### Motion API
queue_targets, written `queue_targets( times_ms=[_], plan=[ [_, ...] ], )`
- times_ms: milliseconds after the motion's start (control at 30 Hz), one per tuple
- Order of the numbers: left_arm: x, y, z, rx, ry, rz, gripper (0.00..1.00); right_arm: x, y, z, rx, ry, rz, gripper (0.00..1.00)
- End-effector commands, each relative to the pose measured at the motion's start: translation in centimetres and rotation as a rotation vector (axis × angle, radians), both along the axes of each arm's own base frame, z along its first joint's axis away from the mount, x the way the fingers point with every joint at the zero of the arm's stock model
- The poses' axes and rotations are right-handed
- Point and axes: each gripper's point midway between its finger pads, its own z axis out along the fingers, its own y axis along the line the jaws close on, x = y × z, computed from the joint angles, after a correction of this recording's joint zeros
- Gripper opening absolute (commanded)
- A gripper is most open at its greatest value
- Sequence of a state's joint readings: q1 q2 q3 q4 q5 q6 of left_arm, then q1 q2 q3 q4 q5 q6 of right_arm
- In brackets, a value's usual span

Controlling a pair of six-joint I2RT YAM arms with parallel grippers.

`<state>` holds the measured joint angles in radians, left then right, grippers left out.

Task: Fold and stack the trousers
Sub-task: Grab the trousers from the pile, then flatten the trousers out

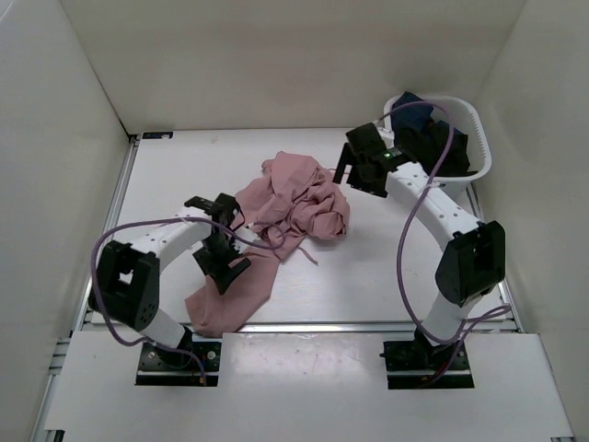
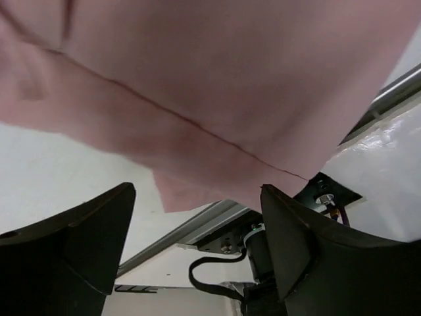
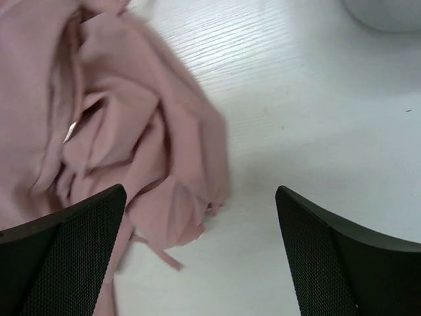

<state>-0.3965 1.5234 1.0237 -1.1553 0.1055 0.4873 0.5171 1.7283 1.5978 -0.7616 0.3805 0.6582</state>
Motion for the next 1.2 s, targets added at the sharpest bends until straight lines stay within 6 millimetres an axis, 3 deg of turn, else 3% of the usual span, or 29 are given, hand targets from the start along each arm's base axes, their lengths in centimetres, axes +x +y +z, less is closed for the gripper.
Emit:
queue_targets(
  times_ms=[0,33,67,133,267,333,367,400,500,533,567,600,633,667,700,733,767,800,833,867,900,933,967,1000,1033,1067,1100,1167],
  plan=[
    [1.5,-0.7,-1.5,-0.01,-0.046,0.022,0.91,1.1,-0.1,-3.0,0.097,0.06,0.04,0.99],
    [1.7,-0.8,-1.9,-0.009,-0.046,0.031,0.93,0.0,1.1,-4.7,0.143,0.118,0.099,0.99],
    [2.0,-0.3,-2.7,0.024,-0.047,0.03,0.93,0.1,2.0,-4.9,0.18,0.11,0.137,0.99],
    [2.3,-0.3,-3.3,0.035,-0.044,0.04,0.91,-1.3,2.7,-8.2,0.217,0.189,0.158,0.99],
    [1.5,-1.7,-4.5,-0.021,0.033,0.064,0.68,-2.0,4.4,-11.3,0.319,0.239,0.162,0.99],
    [1.1,-1.5,-5.2,-0.009,0.059,0.074,0.48,-1.9,4.5,-12.0,0.322,0.25,0.15,0.93],
    [1.3,-1.4,-5.5,0.004,0.053,0.085,0.36,-2.2,4.4,-12.7,0.314,0.272,0.145,0.88],
    [0.9,-1.0,-5.9,0.026,0.066,0.085,0.14,-2.5,4.2,-12.9,0.308,0.288,0.142,0.7],
    [1.6,0.7,-5.8,0.057,0.023,0.141,0.14,-2.2,2.8,-12.4,0.26,0.271,0.108,0.31],
    [2.0,1.6,-5.7,0.074,-0.007,0.161,0.14,-2.5,2.4,-11.3,0.248,0.26,0.11,0.06],
    [3.5,2.4,-5.4,0.091,-0.076,0.185,0.14,-2.9,2.0,-10.8,0.237,0.258,0.103,0.0],
    [4.4,5.6,-4.6,0.179,-0.161,0.239,0.14,-2.9,1.5,-9.7,0.224,0.248,0.122,0.0],
    [5.3,7.5,-4.0,0.219,-0.221,0.269,0.14,-4.0,0.9,-9.1,0.202,0.268,0.139,0.0],
    [6.3,9.3,-3.2,0.257,-0.281,0.301,0.14,-4.4,1.6,-5.7,0.247,0.217,0.207,0.0],
    [7.4,11.3,-2.2,0.292,-0.33,0.301,0.14,-5.1,1.8,-3.9,0.242,0.19,0.31,0.0],
    [9.2,14.4,-0.1,0.324,-0.401,0.391,0.14,-7.4,2.6,-1.0,0.251,0.173,0.411,0.0],
    [10.3,15.9,1.3,0.329,-0.439,0.425,0.14,-8.6,3.2,1.0,0.25,0.151,0.493,0.0],
    [11.6,17.3,2.7,0.338,-0.474,0.435,0.14,-9.0,3.9,4.8,0.231,0.063,0.59,0.0],
    [14.3,19.8,5.3,0.366,-0.544,0.494,0.14,-10.9,4.9,7.9,0.23,-0.002,0.67,0.0],
    [15.7,20.8,6.6,0.385,-0.577,0.509,0.14,-12.0,5.1,9.8,0.227,-0.029,0.706,0.0],
    [17.2,21.6,7.9,0.399,-0.611,0.527,0.14,-12.2,5.5,13.1,0.247,-0.116,0.728,0.0],
    [18.6,22.0,8.8,0.41,-0.628,0.524,0.14,-12.7,5.6,14.6,0.282,-0.144,0.725,0.0],
    [20.9,22.4,10.4,0.409,-0.644,0.527,0.2,-13.1,5.7,16.9,0.322,-0.213,0.727,0.0],
    [22.0,22.2,11.1,0.406,-0.644,0.518,0.29,-12.5,5.0,17.9,0.342,-0.24,0.687,0.0],
    [24.3,21.1,13.8,0.36,-0.708,0.511,0.38,-12.5,4.8,19.0,0.378,-0.26,0.65,0.0],
    [25.2,20.2,13.0,0.337,-0.674,0.499,0.46,-12.5,4.9,19.2,0.396,-0.261,0.637,0.0],
    [25.5,19.4,13.5,0.316,-0.669,0.481,0.68,-11.9,4.6,19.0,0.396,-0.263,0.604,0.0],
    [25.4,15.8,14.8,0.216,-0.667,0.43,0.76,-11.5,4.6,17.5,0.399,-0.227,0.561,0.0]
  ],
)
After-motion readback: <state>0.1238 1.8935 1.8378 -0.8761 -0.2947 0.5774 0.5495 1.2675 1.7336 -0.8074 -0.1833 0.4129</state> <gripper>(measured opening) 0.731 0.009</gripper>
